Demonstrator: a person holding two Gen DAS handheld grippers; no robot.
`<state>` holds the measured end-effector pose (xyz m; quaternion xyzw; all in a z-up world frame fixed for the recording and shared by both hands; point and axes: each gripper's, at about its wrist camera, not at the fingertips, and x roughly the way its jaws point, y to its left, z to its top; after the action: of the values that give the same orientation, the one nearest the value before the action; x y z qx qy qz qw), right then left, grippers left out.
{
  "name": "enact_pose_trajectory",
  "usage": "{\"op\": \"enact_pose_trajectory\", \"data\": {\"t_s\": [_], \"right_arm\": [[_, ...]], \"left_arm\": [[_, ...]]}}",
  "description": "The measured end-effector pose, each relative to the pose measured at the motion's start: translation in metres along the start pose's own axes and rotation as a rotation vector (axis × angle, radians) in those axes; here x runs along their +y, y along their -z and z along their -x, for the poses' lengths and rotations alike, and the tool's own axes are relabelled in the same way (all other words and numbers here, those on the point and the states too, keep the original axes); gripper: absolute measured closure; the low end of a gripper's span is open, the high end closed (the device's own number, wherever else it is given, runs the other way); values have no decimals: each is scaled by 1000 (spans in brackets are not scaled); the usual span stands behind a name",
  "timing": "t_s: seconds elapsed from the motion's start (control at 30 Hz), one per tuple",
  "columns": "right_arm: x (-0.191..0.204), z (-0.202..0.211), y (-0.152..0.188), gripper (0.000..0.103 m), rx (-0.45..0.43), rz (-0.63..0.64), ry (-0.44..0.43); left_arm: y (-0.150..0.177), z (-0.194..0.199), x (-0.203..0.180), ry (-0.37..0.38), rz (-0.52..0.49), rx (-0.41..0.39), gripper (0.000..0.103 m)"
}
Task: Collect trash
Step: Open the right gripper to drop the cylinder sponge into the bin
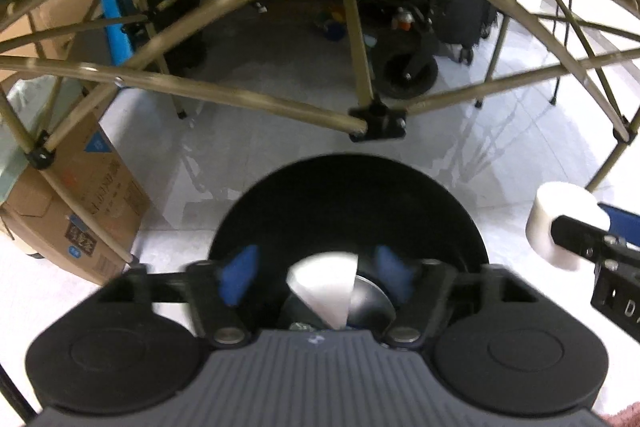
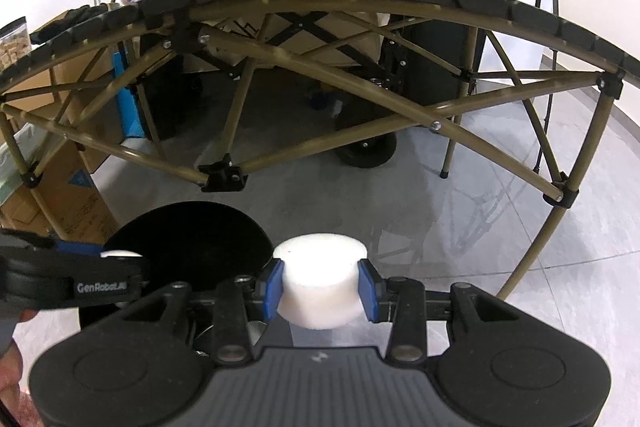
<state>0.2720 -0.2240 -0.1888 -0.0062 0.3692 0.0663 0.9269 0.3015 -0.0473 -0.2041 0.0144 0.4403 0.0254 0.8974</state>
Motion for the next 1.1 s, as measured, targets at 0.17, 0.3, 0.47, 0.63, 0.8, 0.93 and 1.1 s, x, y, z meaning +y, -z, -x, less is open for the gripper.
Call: {"op": "enact_pose_trajectory", "data": {"t_s": [0.17, 0.3, 0.47, 0.63, 0.8, 0.93, 1.1], "right_arm": [[1, 4, -1, 65, -18, 7, -8], [3, 4, -2, 65, -27, 11, -13], [7, 5, -4, 64, -33, 23, -22], [16, 2, -7, 64, -34, 34, -38], [31, -2, -9, 65, -32, 56, -69], [45, -5, -11, 64, -29, 76, -91], [62, -10, -12, 64, -20, 105, -113]], "left_arm": [[-1, 6, 2, -4, 11, -13, 0], [-1, 7, 3, -1, 15, 5, 0], [1, 12, 6, -22, 15, 7, 0], [4, 18, 16, -61, 27, 21, 0], [5, 24, 31, -101, 45, 40, 0], [7, 31, 42, -118, 62, 44, 0], [8, 39, 51, -156, 68, 36, 0]]}}
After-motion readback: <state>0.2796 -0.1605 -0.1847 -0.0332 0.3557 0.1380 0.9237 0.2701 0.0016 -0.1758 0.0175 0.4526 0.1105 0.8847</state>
